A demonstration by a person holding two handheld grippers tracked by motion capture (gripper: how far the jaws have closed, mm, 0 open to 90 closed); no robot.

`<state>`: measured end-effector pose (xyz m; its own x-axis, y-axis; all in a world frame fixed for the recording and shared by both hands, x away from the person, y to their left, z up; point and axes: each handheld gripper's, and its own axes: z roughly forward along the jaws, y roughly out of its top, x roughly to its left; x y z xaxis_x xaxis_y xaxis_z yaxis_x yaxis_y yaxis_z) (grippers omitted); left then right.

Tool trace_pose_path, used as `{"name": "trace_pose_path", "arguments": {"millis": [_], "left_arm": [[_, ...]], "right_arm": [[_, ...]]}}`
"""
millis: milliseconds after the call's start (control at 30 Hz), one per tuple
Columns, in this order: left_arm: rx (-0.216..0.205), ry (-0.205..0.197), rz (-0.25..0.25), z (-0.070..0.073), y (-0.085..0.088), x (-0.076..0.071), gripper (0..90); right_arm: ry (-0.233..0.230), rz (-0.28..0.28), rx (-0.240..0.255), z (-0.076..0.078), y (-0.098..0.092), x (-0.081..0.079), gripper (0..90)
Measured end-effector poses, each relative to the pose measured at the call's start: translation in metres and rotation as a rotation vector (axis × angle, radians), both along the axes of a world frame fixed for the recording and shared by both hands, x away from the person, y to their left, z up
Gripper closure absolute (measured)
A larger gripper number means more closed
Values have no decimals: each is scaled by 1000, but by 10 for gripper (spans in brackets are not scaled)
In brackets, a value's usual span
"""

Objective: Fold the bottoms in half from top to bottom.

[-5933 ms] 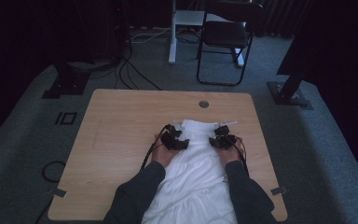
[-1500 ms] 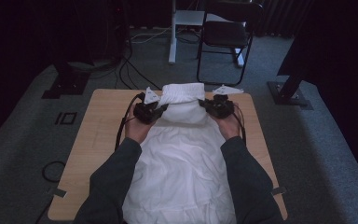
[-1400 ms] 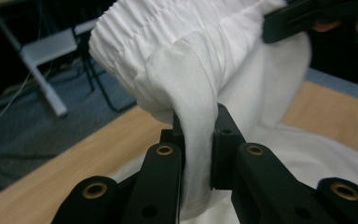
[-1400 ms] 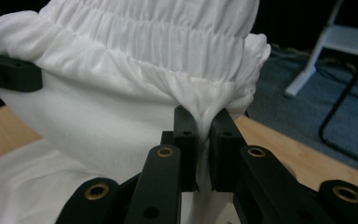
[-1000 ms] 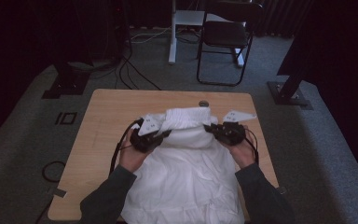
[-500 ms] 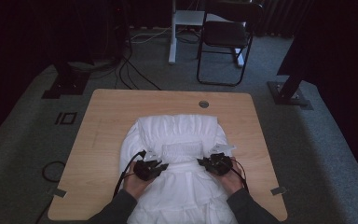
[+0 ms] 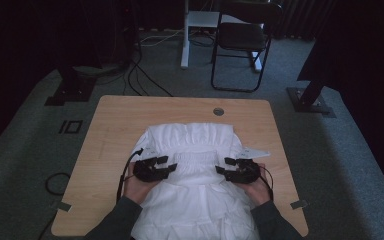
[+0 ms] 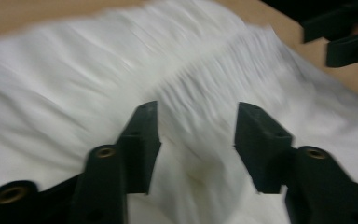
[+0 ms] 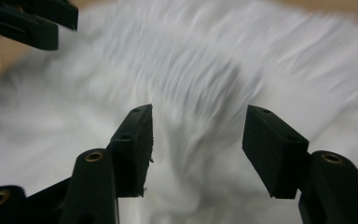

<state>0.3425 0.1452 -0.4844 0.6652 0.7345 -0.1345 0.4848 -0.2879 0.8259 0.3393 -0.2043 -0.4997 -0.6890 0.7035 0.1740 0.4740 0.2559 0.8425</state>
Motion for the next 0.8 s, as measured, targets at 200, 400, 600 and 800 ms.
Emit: {"name": "trace_pose_path", "arguments": {"millis": [200, 400, 600, 800], "left_arm": [[48, 131, 60, -11, -9, 41, 862], [137, 222, 72, -44, -28, 58, 826], [64, 187, 30, -40, -25, 43, 792], [-42, 148, -116, -41, -23, -4, 745]], "right_arm": [[108, -125, -58, -7, 4, 41, 852], [221, -137, -138, -41, 26, 74, 839], [218, -65, -5, -38, 16, 67, 797], [173, 52, 134, -34, 2, 31, 765]]}}
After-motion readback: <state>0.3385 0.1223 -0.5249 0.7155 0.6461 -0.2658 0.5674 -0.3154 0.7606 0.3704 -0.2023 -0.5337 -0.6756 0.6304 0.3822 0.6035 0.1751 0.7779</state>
